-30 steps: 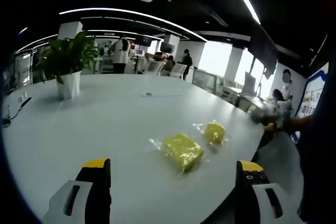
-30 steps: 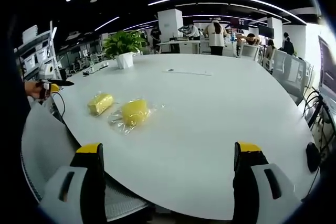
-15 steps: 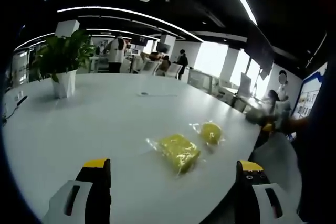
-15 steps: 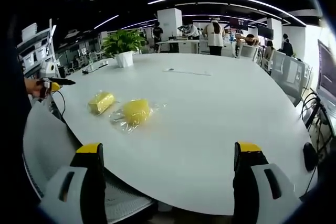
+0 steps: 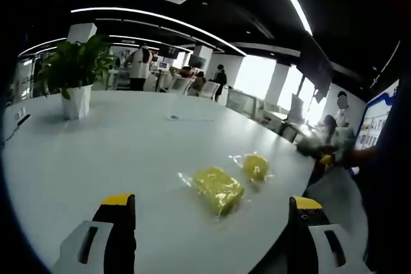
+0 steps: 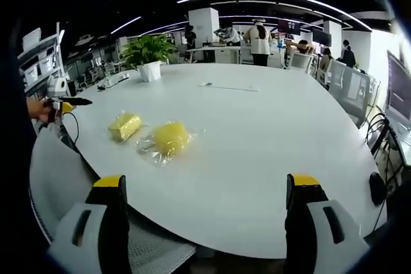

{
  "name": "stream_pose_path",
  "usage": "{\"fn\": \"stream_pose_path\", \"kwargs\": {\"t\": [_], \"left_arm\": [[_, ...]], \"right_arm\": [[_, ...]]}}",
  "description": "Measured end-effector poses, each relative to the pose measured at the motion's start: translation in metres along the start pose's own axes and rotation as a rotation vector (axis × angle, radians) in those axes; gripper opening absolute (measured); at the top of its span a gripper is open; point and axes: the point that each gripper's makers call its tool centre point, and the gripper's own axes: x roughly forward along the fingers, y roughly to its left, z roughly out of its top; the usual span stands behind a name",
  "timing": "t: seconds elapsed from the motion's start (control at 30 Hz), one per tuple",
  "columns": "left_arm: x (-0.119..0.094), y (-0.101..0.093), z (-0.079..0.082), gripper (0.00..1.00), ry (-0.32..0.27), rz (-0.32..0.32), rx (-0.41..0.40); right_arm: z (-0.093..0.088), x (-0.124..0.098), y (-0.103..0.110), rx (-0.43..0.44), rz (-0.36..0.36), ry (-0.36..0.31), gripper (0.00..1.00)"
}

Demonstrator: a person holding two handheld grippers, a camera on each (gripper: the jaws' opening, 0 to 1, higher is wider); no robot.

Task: Compare the silicone blocks by pressing each to a similar depth, holding the contact briefly, and releasing to observe deformation and rebound differences across the visible hardness samples.

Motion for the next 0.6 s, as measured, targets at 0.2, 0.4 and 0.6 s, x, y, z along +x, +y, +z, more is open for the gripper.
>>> {"fn": "stream_pose_path", "kwargs": {"t": [0.2, 0.4, 0.6], "left_arm": [[-0.001, 0.004, -0.004, 1.0, 0.031, -0.01, -0.005], [0.002, 0.005, -0.01, 1.0, 0.051, -0.019, -0.018], [0.006, -0.003, -0.004, 1.0, 0.046, -0.043, -0.004]], "right_arm": [[-0.003, 0.001, 0.015, 0.008, 0.009, -0.007, 0.97], [-0.019, -0.004, 0.017, 0.04, -0.006, 0.01, 0.97], [-0.021, -0.004, 0.013, 0.062, -0.026, 0.01, 0.97]]}}
